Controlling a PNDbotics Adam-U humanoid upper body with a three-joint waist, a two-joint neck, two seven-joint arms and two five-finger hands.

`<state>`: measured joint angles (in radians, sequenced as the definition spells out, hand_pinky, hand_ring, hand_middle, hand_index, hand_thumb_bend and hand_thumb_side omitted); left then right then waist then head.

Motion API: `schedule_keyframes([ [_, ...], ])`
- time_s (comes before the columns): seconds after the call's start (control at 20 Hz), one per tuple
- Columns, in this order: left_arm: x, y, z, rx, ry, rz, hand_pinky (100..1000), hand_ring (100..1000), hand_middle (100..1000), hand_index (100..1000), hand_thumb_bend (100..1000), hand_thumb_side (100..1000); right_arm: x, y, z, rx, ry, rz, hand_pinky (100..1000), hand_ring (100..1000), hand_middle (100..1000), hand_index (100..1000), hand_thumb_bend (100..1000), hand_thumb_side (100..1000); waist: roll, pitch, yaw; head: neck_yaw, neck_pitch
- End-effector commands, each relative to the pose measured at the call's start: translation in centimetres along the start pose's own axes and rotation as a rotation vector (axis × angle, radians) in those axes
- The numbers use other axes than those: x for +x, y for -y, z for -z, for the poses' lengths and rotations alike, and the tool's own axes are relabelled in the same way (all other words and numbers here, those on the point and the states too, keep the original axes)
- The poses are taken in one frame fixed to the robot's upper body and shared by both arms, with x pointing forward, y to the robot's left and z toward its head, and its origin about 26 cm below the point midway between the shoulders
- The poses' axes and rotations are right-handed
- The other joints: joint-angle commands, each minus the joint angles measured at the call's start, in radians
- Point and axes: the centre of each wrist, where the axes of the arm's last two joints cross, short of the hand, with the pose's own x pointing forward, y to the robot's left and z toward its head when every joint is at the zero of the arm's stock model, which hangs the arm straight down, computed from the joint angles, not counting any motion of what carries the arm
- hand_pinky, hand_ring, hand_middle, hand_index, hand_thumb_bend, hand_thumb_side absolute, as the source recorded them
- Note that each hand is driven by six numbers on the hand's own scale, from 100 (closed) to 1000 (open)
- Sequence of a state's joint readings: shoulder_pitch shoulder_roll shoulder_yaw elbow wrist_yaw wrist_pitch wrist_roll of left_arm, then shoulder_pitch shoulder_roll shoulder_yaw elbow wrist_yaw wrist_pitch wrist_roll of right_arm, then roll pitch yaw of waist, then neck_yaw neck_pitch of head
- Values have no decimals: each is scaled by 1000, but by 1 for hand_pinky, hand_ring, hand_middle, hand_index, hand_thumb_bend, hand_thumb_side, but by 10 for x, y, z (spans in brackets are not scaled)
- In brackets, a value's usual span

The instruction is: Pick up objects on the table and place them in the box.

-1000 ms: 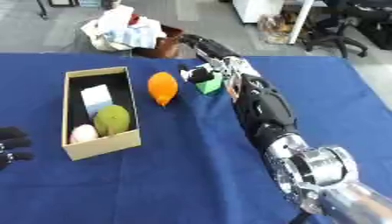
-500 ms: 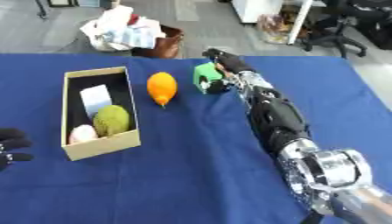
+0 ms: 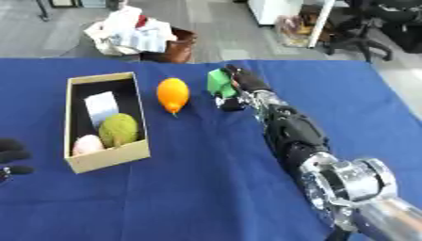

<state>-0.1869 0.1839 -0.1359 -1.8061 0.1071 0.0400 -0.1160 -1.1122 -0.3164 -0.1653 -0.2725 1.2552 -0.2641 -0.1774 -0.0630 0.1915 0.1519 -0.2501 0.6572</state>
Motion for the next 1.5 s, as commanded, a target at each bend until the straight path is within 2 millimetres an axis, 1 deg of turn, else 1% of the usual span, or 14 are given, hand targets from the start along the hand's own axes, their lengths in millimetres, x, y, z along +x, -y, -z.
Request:
schedule_keyframes([
  [0.05,8,-4,2,-4,29,20,635,721,674,748,100,914,-2,11,3,-46,-4,27,893,919,971,1000,100,516,16,0,1,-7,-14],
  [0.15,8,-4,3,-5,30,20,635,721,674,748,100,913,-1,11,3,-65,-5,48,881,911,962,1000,100,510,17,1,2,-9,-15],
  [0.2,9,-4,3,-6,31,20,635,721,674,748,100,913,0,10,3,-73,-4,54,832,867,934,1000,100,485,17,1,2,-10,-16],
  [0.35,9,-4,3,-8,31,19,635,721,674,748,100,913,3,9,3,-104,-5,71,771,808,898,1000,100,399,17,2,3,-14,-16],
  [0.4,9,-4,3,-8,32,19,635,721,674,748,100,913,3,10,4,-119,-6,77,690,704,840,993,100,282,17,2,4,-14,-16],
  [0.5,9,-4,3,-8,33,19,635,720,674,748,100,912,5,11,4,-161,-8,90,615,598,765,964,100,144,17,2,5,-15,-17],
  [0.55,9,-4,3,-8,33,19,635,720,674,748,100,913,6,12,5,-183,-7,94,575,552,720,954,100,100,17,2,5,-15,-18],
  [0.65,9,-3,3,-9,33,18,635,720,674,748,100,912,8,14,5,-223,-1,98,542,518,674,940,100,100,17,2,6,-16,-20],
  [0.8,9,-3,4,-10,35,17,635,720,673,748,100,911,11,15,7,-274,14,101,479,461,565,913,100,100,17,1,7,-18,-21],
  [0.95,9,-3,3,-8,33,17,634,720,673,748,100,913,16,22,9,-318,55,105,460,445,539,912,100,100,16,0,6,-18,-22],
  [1.05,8,-3,3,-8,31,18,634,720,673,748,100,915,22,33,13,-345,104,106,462,446,538,916,100,100,16,0,5,-16,-21],
  [1.2,8,-4,2,-7,29,18,634,719,673,748,100,914,40,56,21,-374,211,101,474,453,542,926,100,100,16,-1,3,-16,-19],
  [1.35,8,-3,2,-10,29,17,634,719,672,748,100,912,76,75,30,-378,364,60,495,469,566,949,100,100,17,-3,4,-17,-19],
  [1.5,8,-2,3,-12,33,14,634,719,672,747,100,907,109,82,33,-356,507,32,513,483,593,973,100,100,18,-4,8,-22,-18],
])
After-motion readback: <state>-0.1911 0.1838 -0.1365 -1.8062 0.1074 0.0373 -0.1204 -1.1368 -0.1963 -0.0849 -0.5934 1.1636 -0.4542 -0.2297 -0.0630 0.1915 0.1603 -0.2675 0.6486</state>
